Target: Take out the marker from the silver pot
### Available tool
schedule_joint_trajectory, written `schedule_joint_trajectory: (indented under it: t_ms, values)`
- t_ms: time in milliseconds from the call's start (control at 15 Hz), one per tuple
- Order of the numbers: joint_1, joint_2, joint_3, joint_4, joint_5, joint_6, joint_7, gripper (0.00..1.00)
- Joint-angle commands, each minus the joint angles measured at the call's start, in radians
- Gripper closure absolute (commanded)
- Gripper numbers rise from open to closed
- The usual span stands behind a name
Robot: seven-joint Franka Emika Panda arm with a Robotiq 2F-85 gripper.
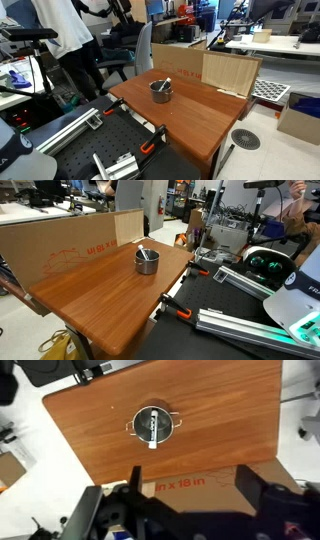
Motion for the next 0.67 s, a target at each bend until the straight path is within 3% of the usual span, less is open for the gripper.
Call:
schedule_joint_trajectory:
  t_ms: [0,600]
  values:
    - [0.026,0.004,-0.025,0.001,-0.014,-0.003,0.010,0.00]
    - [0.006,0.076,-0.028,-0.009,-0.055,0.017,0.033,0.00]
